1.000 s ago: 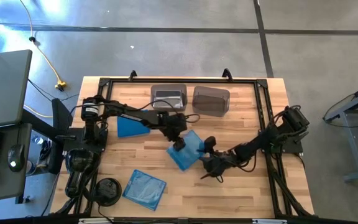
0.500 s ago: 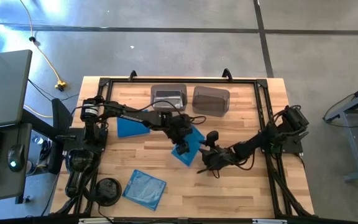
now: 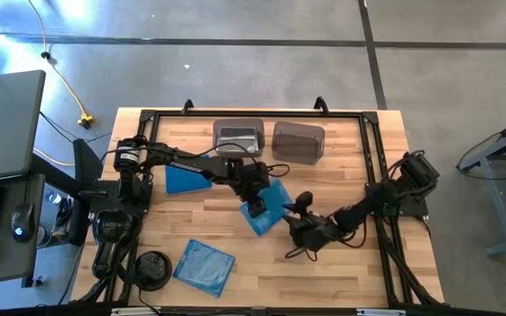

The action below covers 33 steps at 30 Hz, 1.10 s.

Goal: Pick & place jewel cases by type
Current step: Put the bottom right blue CD case into the right black bin

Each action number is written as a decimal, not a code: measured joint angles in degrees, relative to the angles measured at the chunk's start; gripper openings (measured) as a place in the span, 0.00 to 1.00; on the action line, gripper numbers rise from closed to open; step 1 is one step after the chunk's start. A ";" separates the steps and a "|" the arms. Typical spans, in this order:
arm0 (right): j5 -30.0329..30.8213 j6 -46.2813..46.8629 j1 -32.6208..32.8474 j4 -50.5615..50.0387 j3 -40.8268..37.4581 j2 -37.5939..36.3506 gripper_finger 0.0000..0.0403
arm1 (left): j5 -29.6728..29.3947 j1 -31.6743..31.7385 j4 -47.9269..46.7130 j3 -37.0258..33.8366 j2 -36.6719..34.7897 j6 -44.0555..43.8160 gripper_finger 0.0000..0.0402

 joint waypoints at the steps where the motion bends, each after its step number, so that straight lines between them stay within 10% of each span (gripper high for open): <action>1: 0.56 0.00 0.33 -0.04 0.00 0.00 0.49 | 0.10 0.00 0.04 0.00 0.00 0.00 0.35; 9: 10.45 -1.52 4.24 -0.26 0.00 0.00 0.49 | 1.85 0.04 2.54 0.07 -0.07 0.02 0.17; 20: 39.22 -17.75 13.17 -0.28 -0.02 -10.01 0.49 | -4.11 2.84 2.27 8.80 0.09 13.96 0.11; 33: 39.11 -15.71 19.51 -0.27 -0.61 -29.68 0.49 | -25.62 9.92 -0.90 21.81 0.07 50.70 0.11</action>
